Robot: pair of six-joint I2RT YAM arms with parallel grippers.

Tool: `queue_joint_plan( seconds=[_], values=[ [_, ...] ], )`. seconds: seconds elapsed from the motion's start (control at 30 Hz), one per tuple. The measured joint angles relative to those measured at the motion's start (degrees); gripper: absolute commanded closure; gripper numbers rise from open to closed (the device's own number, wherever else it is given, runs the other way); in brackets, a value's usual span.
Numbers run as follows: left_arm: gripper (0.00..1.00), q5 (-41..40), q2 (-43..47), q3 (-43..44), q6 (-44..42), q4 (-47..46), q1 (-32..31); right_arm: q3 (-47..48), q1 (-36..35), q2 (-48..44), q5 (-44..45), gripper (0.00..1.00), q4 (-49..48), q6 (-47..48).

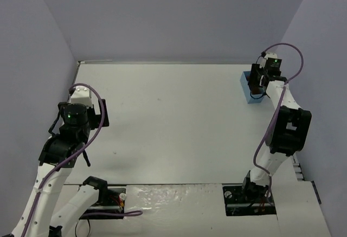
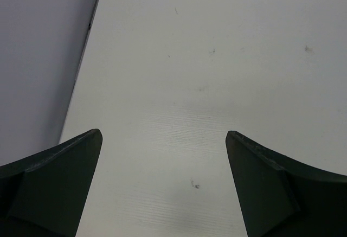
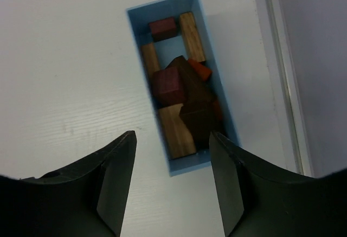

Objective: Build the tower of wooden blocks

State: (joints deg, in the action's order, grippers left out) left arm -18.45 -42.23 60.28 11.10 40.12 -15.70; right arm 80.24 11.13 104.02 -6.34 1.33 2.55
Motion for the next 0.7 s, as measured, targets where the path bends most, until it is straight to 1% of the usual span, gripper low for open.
queue_joint_plan(
  seconds=[0.13,0.3,0.53,0.7],
  values=[
    [0.03,0.5,0.6,-0.4,0.1,0.5,0.0,3.3,3.4,4.4,-2.1,0.56,-0.2,1.4],
    [0.03,1.0,-1.2,-0.4,0.1,0.6,0.0,7.3,5.7,8.5,-3.9,0.59,-0.7,3.9],
    [0.03,1.7,-5.5,-0.4,-0.1,0.9,0.0,11.2,6.5,13.7,-5.7,0.63,-0.8,6.8],
    [0.03,1.7,-6.7,-0.2,-0.1,1.1,0.0,12.6,6.5,16.4,-8.4,0.65,-0.6,8.5]
  ],
)
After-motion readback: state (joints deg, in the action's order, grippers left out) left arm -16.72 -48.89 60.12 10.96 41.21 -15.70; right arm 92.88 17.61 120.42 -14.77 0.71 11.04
